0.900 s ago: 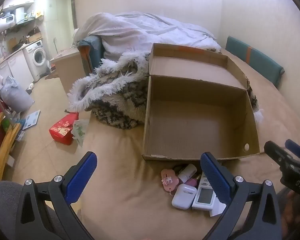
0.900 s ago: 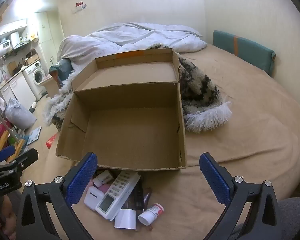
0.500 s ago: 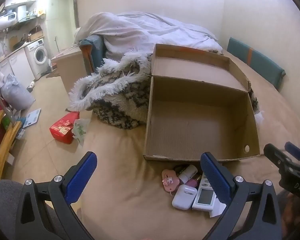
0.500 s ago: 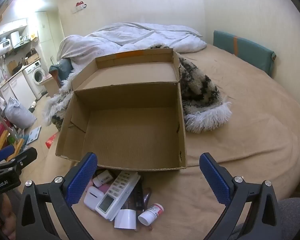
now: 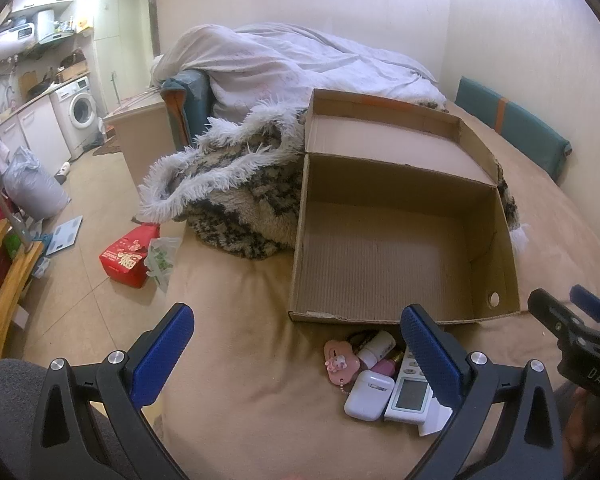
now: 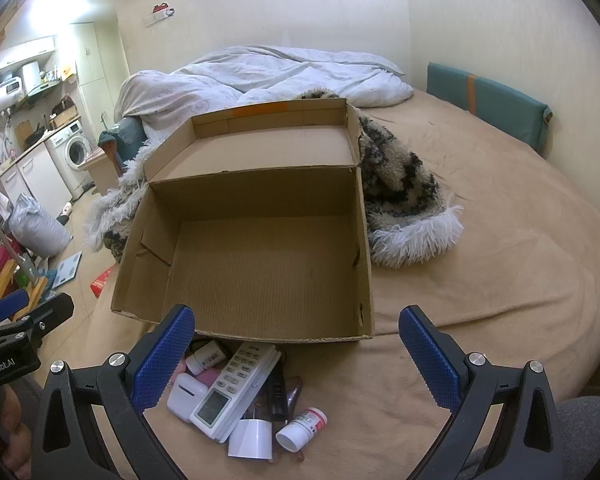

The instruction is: Organize rigid objects

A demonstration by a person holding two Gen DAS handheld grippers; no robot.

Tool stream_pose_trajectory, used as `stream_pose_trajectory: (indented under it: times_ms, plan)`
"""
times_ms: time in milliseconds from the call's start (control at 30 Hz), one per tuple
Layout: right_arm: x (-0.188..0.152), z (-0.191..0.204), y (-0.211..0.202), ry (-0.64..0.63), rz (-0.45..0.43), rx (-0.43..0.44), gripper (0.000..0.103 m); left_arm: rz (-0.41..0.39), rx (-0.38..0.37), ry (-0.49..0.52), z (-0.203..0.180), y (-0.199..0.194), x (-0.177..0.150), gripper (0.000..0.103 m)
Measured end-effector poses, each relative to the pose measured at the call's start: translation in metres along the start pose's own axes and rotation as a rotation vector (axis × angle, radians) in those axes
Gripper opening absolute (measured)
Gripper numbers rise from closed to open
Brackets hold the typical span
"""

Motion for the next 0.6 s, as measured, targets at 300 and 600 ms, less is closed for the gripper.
stream_pose_trajectory:
  times_ms: [300,600]
  plan:
    - [0.0002,-0.0002,0.0,0.001,-0.001,-0.001,0.103,-0.002,0.0,0.0,0.0,-0.0002,0.0001,0.103]
    - [0.0008,-0.0005,-0.001,0.001,-0.006,0.001,0.103,-0.002,-0.002,-0.001,-0.0002,-0.0001,0.0,0.103]
Point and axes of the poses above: each gripper's, at about its wrist camera, not at the fingertips, and y roughly the way its jaws point, z to its left, x to its top, the point moved 9 cm from there along y, roughly the way its jaws point, and after that the axes turned 15 degrees about z, right-handed, at the moved point
